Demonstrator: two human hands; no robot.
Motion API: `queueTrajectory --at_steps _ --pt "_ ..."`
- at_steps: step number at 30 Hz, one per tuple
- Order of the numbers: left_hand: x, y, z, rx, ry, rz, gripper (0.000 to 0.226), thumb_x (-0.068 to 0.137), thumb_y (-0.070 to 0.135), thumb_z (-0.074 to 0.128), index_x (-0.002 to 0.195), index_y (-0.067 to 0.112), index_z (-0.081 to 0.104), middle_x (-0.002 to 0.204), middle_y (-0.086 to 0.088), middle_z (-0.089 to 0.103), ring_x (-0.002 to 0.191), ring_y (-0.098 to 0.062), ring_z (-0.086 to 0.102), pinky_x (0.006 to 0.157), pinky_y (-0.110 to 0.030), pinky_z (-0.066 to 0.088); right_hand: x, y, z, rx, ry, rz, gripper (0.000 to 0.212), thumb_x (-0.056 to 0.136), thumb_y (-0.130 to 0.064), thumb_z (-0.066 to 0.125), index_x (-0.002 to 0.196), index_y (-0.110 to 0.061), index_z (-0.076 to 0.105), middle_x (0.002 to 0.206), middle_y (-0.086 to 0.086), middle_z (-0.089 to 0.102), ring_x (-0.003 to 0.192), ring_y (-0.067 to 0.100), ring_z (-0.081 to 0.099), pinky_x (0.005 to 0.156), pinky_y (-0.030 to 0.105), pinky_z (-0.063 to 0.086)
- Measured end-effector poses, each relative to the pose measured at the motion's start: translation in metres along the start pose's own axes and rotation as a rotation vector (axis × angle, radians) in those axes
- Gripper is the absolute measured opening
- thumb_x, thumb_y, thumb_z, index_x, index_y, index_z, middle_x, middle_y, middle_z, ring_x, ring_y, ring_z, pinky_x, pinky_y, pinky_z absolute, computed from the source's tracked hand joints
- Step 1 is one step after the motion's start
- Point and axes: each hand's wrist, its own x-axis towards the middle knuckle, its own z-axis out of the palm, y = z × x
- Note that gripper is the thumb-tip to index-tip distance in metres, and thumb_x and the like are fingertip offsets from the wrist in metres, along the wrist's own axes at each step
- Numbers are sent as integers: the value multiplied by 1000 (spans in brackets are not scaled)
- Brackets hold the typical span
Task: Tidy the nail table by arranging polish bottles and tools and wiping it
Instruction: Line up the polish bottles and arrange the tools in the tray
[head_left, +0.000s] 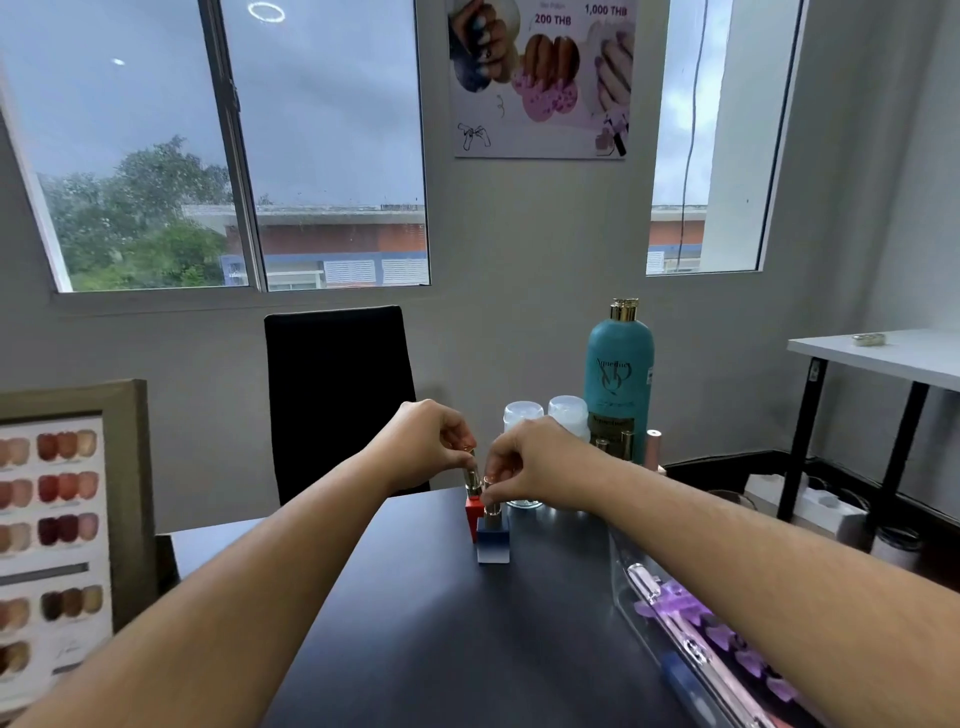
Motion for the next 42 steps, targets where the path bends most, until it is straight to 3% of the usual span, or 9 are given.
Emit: queueTrajectory --at_steps 3,7,11,13,20,24,28,36,42 --pt "-1 0 0 -13 -4 -1 14 71 19 79 83 14 74 79 3 72 73 -6 66 72 -15 52 -1 2 -6 -37 -33 27 26 73 -29 80 87 -8 72 84 5 70 76 14 63 74 26 53" --pt "2 8 6 -34 -18 23 13 72 17 78 83 13 74 79 2 73 74 -8 67 74 -15 51 -6 19 -23 -96 -60 92 20 71 -28 81 80 -13 71 72 -5 65 66 5 56 61 13 44" --pt "10 22 22 -74 8 38 9 71 16 78 77 13 72 73 3 71 63 -2 61 61 0 40 -8 41 -34 -203 -11 140 17 71 -28 81 79 -15 72 63 -14 57 61 2 54 56 12 38" --pt "14 28 29 -82 17 51 11 70 19 79 73 14 70 67 7 66 57 3 55 57 0 38 -8 50 -37 -230 16 160 16 71 -30 80 78 -17 73 62 -14 59 61 2 56 56 13 38" --pt "21 32 37 -67 0 60 24 68 35 80 69 21 61 62 12 58 56 0 51 54 -5 39 -9 65 -39 -348 31 176 19 77 -38 73 88 -23 71 86 -9 70 79 9 63 76 27 52" --pt "19 28 32 -210 -141 25 14 71 23 79 75 23 66 70 12 64 57 5 56 56 -3 42 -10 67 -44 -344 12 152 19 76 -39 74 89 -25 72 87 -11 71 80 5 63 73 21 47" --pt "20 20 28 -311 -234 -24 17 72 8 78 87 13 70 76 1 67 67 -8 61 58 -11 46 -9 69 -46 -357 22 128 18 76 -37 75 89 -25 72 85 -11 69 78 5 60 69 19 40" --pt "25 33 53 -344 4 -66 14 68 4 80 73 6 66 62 0 66 47 -2 61 49 -11 48 -5 71 -42 -460 66 113 21 81 -39 69 96 -25 70 96 -7 70 91 13 60 86 29 40" --pt "28 40 65 -280 112 -36 15 69 10 80 77 7 68 61 8 62 49 3 56 50 -3 42 -2 76 -41 -508 78 102 22 82 -41 67 98 -25 68 101 -7 69 94 14 59 91 33 38"
